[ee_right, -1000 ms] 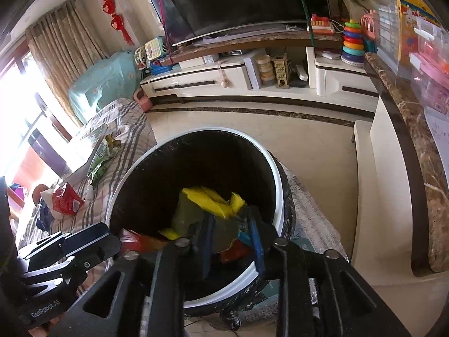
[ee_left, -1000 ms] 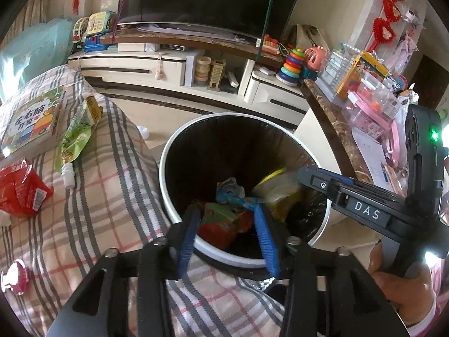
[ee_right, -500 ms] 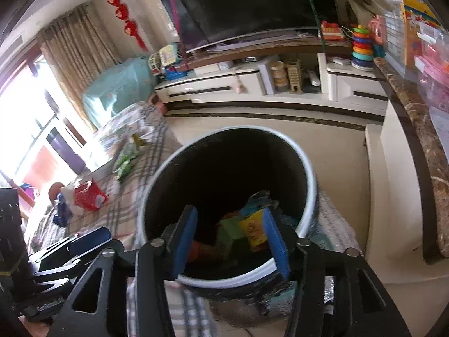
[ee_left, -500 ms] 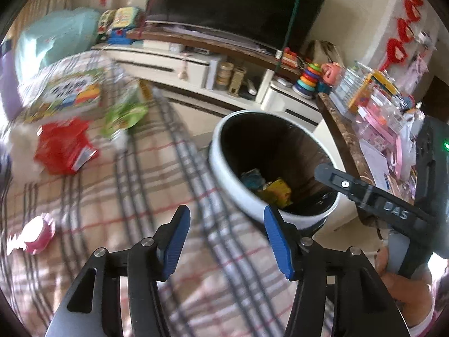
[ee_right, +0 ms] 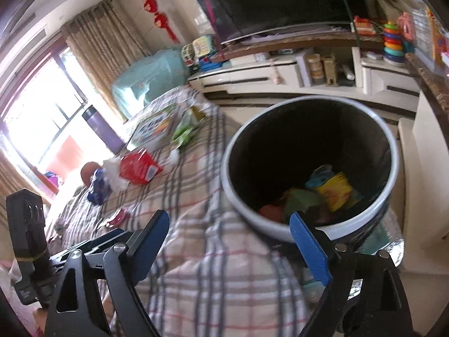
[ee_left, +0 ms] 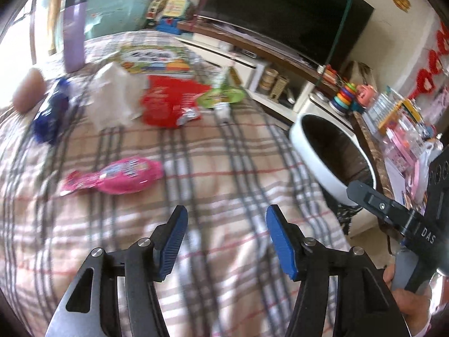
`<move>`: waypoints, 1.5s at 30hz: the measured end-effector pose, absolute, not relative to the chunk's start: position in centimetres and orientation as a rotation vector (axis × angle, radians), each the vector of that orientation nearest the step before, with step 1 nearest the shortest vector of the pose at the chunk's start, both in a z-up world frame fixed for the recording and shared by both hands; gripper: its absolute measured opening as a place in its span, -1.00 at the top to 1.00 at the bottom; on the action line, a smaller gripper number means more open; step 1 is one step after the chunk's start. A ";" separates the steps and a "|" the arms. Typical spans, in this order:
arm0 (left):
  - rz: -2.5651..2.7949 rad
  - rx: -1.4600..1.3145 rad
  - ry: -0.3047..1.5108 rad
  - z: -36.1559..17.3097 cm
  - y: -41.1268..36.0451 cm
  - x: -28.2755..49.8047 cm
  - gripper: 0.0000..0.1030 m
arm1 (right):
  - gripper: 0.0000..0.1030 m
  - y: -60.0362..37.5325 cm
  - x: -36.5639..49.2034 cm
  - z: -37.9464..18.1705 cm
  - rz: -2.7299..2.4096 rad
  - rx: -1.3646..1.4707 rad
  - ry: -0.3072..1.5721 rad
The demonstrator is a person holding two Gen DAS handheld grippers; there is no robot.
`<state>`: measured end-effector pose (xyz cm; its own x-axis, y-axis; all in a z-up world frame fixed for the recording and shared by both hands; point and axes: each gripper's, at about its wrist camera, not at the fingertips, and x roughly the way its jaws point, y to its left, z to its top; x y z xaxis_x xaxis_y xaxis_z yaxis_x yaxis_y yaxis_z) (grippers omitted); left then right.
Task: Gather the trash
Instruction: 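Move both open tools back over the remaining trash, then grasp the blue plastic wrapper with the left tool while the right tool grasps the red snack bag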
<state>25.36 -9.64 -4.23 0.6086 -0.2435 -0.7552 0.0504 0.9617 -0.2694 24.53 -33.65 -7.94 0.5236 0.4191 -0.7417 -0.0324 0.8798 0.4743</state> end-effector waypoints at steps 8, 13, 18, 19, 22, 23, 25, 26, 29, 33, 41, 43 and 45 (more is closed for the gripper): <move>-0.084 -0.267 0.906 -4.2 -5.4 22.5 -0.13 | -0.77 -29.5 23.7 -8.8 0.360 0.438 1.015; -0.045 -0.292 0.901 -4.0 -3.6 21.7 -0.13 | -0.77 -27.4 23.5 -9.1 0.393 0.427 1.032; -0.018 -0.302 0.894 -3.8 -2.3 21.2 -0.13 | -0.77 -25.6 23.5 -9.4 0.416 0.415 1.041; -0.010 -0.303 0.893 -3.7 -2.1 21.1 -0.13 | -0.77 -25.3 23.6 -9.4 0.420 0.413 1.041; 0.004 -0.313 0.894 -3.9 -1.0 21.6 -0.13 | -0.77 -24.3 23.8 -9.5 0.433 0.402 1.042; 0.008 -0.315 0.895 -4.0 -0.9 21.9 -0.13 | -0.77 -23.8 23.9 -9.6 0.435 0.397 1.042; 0.018 -0.318 0.895 -3.9 -0.4 22.1 -0.13 | -0.77 -23.4 24.2 -9.7 0.442 0.396 1.045; 0.023 -0.317 0.895 -4.0 -0.1 22.3 -0.13 | -0.77 -23.1 24.4 -9.8 0.446 0.396 1.046; 0.041 -0.321 0.889 -3.9 0.8 22.7 -0.13 | -0.77 -22.2 25.0 -9.9 0.449 0.390 1.040; 0.067 -0.326 0.882 -3.7 2.0 23.7 -0.13 | -0.77 -21.3 26.1 -9.9 0.456 0.386 1.031; 0.119 -0.311 0.865 -3.7 4.1 26.3 -0.15 | -0.77 -19.7 28.6 -10.1 0.467 0.365 1.026; 0.132 -0.306 0.859 -3.8 4.6 27.0 -0.17 | -0.77 -19.2 29.0 -10.2 0.473 0.357 1.024; 0.148 -0.297 0.852 -3.8 5.1 27.8 -0.19 | -0.77 -18.6 29.7 -10.1 0.480 0.345 1.020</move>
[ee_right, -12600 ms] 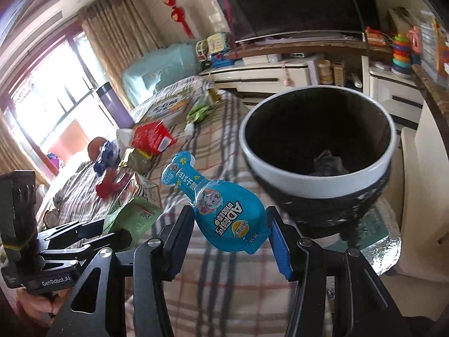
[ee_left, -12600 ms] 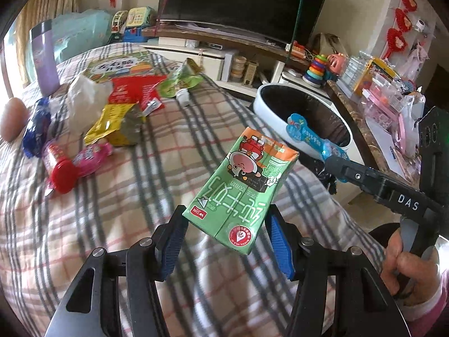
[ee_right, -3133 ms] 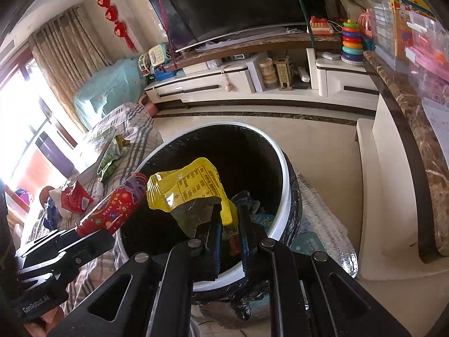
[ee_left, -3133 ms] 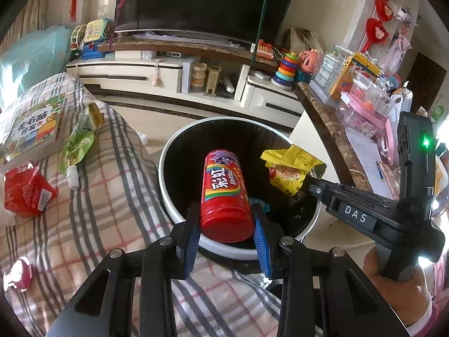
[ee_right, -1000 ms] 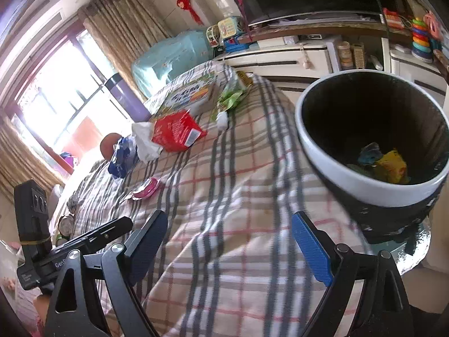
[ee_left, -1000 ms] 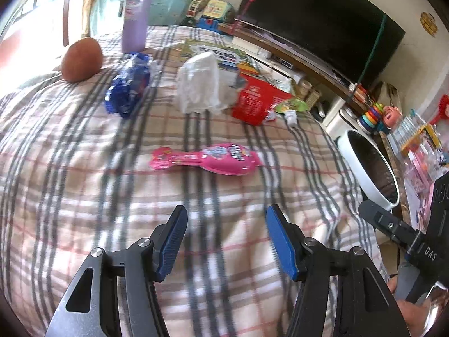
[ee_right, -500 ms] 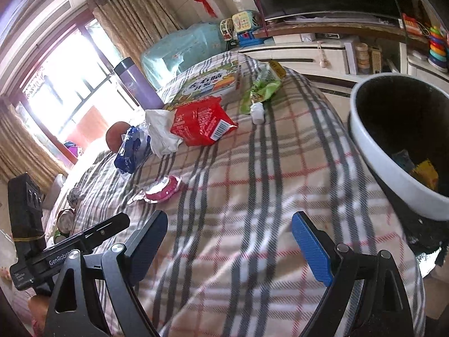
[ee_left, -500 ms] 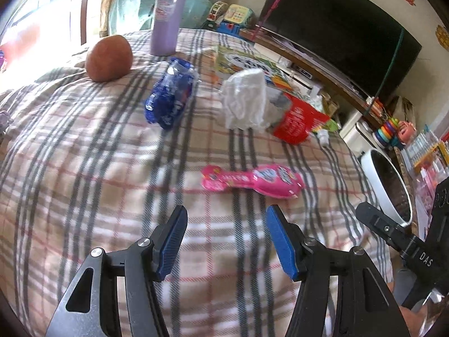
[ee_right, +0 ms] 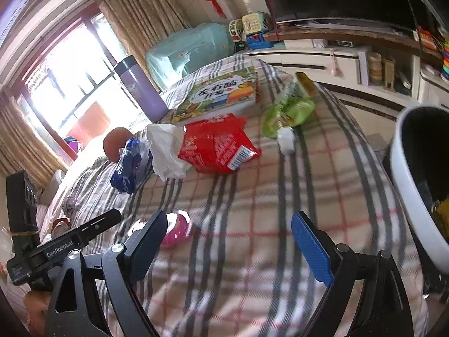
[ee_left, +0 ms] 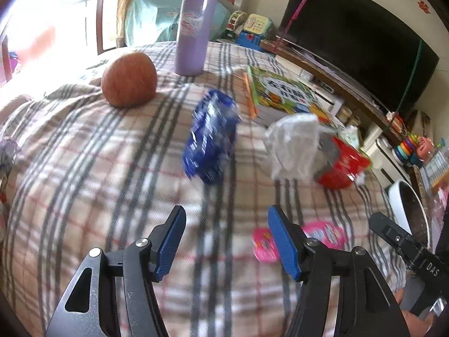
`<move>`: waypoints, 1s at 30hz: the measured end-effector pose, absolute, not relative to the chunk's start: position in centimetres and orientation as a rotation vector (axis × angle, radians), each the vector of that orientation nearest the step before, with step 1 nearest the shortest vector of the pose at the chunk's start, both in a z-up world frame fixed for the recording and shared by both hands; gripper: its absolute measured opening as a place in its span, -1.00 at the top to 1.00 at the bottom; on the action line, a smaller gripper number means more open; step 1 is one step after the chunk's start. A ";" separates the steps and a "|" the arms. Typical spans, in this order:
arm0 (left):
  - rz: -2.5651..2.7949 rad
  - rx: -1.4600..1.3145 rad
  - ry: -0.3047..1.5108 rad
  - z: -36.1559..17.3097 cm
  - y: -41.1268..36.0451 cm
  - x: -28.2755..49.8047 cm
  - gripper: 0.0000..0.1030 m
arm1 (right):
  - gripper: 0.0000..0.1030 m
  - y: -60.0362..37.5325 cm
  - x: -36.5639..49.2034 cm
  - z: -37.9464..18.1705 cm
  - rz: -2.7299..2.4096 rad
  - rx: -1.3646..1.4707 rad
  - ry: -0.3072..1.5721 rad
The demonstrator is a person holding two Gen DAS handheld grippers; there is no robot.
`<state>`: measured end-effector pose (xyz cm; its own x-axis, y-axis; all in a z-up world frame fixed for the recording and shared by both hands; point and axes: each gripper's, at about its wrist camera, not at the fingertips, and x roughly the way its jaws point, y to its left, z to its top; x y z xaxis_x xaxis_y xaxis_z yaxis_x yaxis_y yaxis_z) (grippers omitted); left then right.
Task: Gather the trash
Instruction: 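Grasp the blue plastic wrapper with the left tool while the right tool grasps the red snack bag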
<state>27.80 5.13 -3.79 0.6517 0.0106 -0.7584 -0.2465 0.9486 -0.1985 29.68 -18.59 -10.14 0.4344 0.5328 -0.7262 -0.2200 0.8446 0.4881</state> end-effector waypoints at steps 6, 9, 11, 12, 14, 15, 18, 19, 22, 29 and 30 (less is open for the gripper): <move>0.165 -0.273 0.843 -4.2 6.1 30.4 -0.20 | -0.77 -17.1 31.9 -10.6 0.479 0.322 1.018; 0.165 -0.269 0.841 -4.5 6.2 31.6 -0.20 | -0.77 -16.8 32.9 -10.9 0.471 0.314 1.015; 0.167 -0.267 0.839 -4.8 6.2 32.3 -0.19 | -0.76 -16.6 33.7 -11.1 0.463 0.315 1.014; 0.164 -0.265 0.836 -4.9 6.1 32.6 -0.17 | -0.76 -16.5 34.1 -11.2 0.459 0.316 1.015; 0.162 -0.253 0.838 -5.3 6.1 33.2 -0.10 | -0.76 -16.3 34.7 -11.5 0.456 0.320 1.019; 0.158 -0.249 0.841 -5.5 6.0 33.4 -0.02 | -0.76 -16.2 35.0 -11.6 0.455 0.320 1.021; 0.124 -0.251 0.869 -6.1 5.6 34.1 0.52 | -0.73 -15.8 35.6 -12.0 0.451 0.316 1.024; 0.123 -0.247 0.867 -6.3 5.5 34.1 0.54 | -0.63 -15.8 35.8 -12.1 0.451 0.313 1.023; 0.112 -0.237 0.859 -6.3 5.2 34.0 0.57 | 0.00 -15.4 36.0 -12.2 0.448 0.300 1.025; 0.100 -0.254 0.850 -6.2 5.3 32.8 0.59 | 0.74 -15.9 35.6 -12.7 0.451 0.300 1.044; 0.101 -0.259 0.847 -6.2 5.4 32.6 0.59 | 0.71 -16.3 35.4 -12.6 0.459 0.322 1.047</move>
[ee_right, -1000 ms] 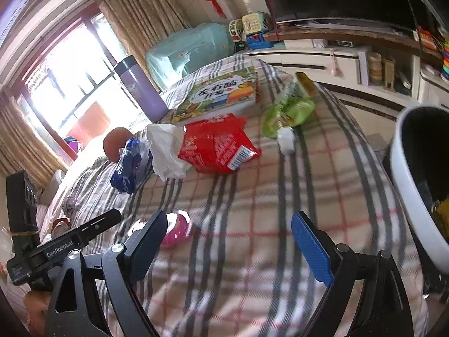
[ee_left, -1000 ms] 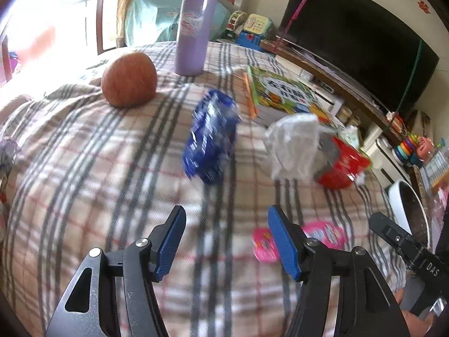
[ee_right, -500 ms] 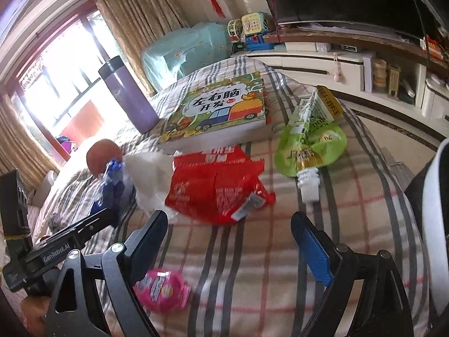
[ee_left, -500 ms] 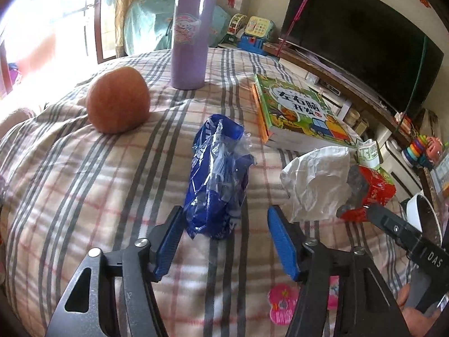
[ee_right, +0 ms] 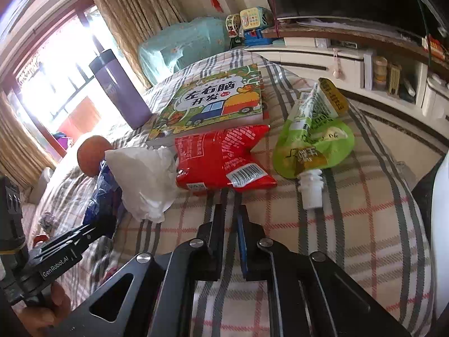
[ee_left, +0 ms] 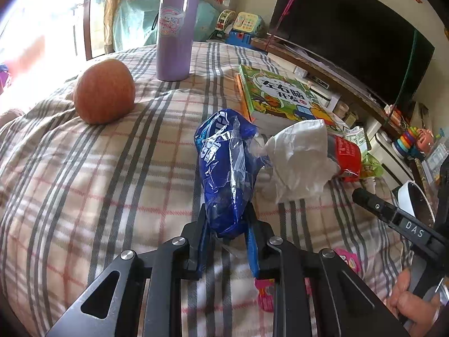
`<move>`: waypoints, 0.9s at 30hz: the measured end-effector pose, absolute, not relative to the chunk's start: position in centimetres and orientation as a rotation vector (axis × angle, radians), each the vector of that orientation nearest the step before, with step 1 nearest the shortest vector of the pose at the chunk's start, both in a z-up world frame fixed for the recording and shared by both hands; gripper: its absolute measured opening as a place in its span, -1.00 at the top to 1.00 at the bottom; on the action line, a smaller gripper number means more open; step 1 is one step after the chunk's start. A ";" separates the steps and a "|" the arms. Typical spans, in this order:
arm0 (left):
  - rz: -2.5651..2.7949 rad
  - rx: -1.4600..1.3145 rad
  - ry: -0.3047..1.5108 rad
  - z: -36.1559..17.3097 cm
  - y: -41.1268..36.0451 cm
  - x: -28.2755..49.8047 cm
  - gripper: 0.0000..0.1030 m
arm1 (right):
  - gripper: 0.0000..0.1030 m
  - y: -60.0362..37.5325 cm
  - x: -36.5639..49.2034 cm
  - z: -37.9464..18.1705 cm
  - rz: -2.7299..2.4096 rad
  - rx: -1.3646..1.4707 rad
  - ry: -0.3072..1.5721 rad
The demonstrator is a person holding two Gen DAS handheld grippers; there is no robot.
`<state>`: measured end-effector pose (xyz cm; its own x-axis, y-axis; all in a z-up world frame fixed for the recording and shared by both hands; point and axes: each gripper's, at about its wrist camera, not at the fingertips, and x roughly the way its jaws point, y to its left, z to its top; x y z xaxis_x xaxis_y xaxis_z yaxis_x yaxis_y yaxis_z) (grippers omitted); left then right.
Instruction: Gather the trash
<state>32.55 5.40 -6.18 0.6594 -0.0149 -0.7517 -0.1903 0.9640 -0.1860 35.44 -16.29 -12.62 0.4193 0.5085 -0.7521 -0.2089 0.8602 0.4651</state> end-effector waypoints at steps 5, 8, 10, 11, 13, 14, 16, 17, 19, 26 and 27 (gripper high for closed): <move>0.097 -0.284 0.825 -5.3 5.6 31.0 0.59 | -0.03 -17.4 34.8 -11.7 0.452 0.347 1.009; 0.085 -0.288 0.817 -5.1 5.5 30.5 0.59 | -0.03 -17.3 34.5 -10.3 0.459 0.324 0.955; 0.076 -0.288 0.819 -5.0 5.3 30.5 0.59 | -0.03 -16.9 34.8 -9.8 0.469 0.310 0.942; 0.073 -0.290 0.820 -5.0 5.3 30.4 0.59 | -0.03 -16.5 35.3 -9.7 0.468 0.294 0.941; 0.067 -0.289 0.825 -5.1 5.0 30.4 0.59 | -0.03 -15.8 36.2 -10.0 0.464 0.273 0.939; 0.066 -0.289 0.828 -5.2 4.9 30.3 0.59 | -0.03 -15.5 36.6 -10.3 0.460 0.261 0.941; 0.063 -0.291 0.837 -5.4 4.7 30.3 0.59 | 0.02 -14.8 37.4 -11.0 0.462 0.242 0.957; 0.062 -0.292 0.840 -5.4 4.6 30.3 0.59 | 0.07 -14.4 37.7 -11.5 0.467 0.230 0.969; 0.058 -0.294 0.843 -5.5 4.4 30.2 0.59 | 0.35 -13.9 37.9 -12.0 0.464 0.198 0.977; 0.049 -0.303 0.816 -4.4 3.9 28.8 0.60 | 0.59 -14.4 36.6 -11.5 0.475 0.192 0.964; 0.047 -0.306 0.806 -4.1 3.9 28.4 0.60 | 0.59 -14.8 36.3 -11.3 0.475 0.200 0.961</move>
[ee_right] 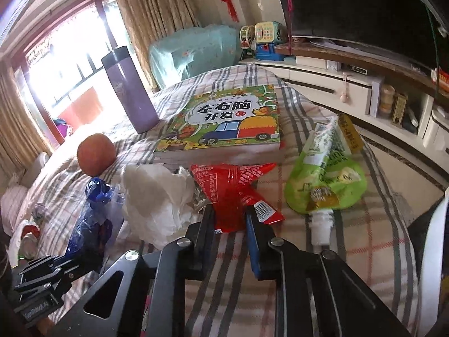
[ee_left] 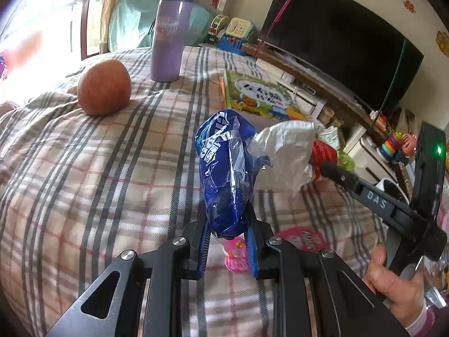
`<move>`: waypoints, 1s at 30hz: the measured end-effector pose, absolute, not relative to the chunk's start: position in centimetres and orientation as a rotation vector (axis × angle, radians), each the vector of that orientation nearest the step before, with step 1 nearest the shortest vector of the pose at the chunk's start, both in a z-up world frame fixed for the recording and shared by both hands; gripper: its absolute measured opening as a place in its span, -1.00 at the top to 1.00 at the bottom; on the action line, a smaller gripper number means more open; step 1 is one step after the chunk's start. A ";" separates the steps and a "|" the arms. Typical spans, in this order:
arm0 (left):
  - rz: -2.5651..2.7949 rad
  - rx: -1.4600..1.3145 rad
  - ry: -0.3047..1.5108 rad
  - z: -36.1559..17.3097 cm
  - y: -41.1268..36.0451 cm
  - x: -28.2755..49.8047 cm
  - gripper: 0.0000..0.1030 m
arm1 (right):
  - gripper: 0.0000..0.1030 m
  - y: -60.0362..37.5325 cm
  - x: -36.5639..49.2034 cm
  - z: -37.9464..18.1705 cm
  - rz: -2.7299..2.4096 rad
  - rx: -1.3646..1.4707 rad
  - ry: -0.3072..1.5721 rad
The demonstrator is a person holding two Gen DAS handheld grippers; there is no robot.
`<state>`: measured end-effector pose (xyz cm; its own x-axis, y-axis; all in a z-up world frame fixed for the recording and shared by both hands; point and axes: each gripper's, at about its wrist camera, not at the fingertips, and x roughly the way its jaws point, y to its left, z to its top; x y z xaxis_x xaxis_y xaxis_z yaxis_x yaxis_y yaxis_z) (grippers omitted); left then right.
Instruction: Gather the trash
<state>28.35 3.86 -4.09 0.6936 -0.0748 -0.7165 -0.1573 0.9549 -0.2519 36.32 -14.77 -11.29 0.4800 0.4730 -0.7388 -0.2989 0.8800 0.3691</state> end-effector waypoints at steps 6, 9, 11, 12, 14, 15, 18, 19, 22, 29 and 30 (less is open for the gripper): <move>0.023 -0.320 0.770 -2.7 3.1 26.3 0.60 | 0.59 -17.5 33.8 -9.5 0.471 0.254 0.922; -0.002 -0.313 0.760 -2.0 2.2 25.4 0.60 | 0.60 -18.9 32.7 -8.7 0.452 0.266 0.898; -0.028 -0.301 0.754 -1.5 1.2 24.9 0.60 | 0.60 -20.0 31.9 -8.2 0.433 0.269 0.886; -0.036 -0.298 0.754 -1.3 1.0 24.8 0.60 | 0.60 -20.4 31.6 -8.0 0.423 0.265 0.878; -0.067 -0.290 0.753 -1.0 -0.1 24.4 0.60 | 0.60 -21.4 31.0 -7.6 0.405 0.274 0.866; -0.078 -0.284 0.755 -1.0 -0.6 24.2 0.60 | 0.60 -21.8 30.8 -7.5 0.399 0.282 0.866; -0.128 -0.271 0.763 -0.9 -2.2 23.8 0.60 | 0.60 -23.0 29.9 -7.3 0.392 0.297 0.870; -0.142 -0.264 0.765 -0.9 -2.9 23.6 0.60 | 0.60 -23.1 29.6 -7.3 0.390 0.297 0.870; -0.172 -0.256 0.772 -1.1 -4.1 23.5 0.60 | 0.60 -24.2 28.3 -7.5 0.377 0.295 0.876; -0.208 -0.213 0.843 -3.4 -6.4 24.9 0.62 | 0.59 -26.5 26.6 -8.5 0.342 0.312 0.898; -0.204 -0.208 0.854 -3.8 -6.7 25.3 0.62 | 0.59 -26.8 26.5 -8.5 0.341 0.323 0.899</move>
<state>25.28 -6.66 -3.76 0.6398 -0.2600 -0.7232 0.0940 0.9605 -0.2621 26.52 -26.82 -8.53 0.5760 0.4188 -0.7020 -0.1522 0.8987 0.4113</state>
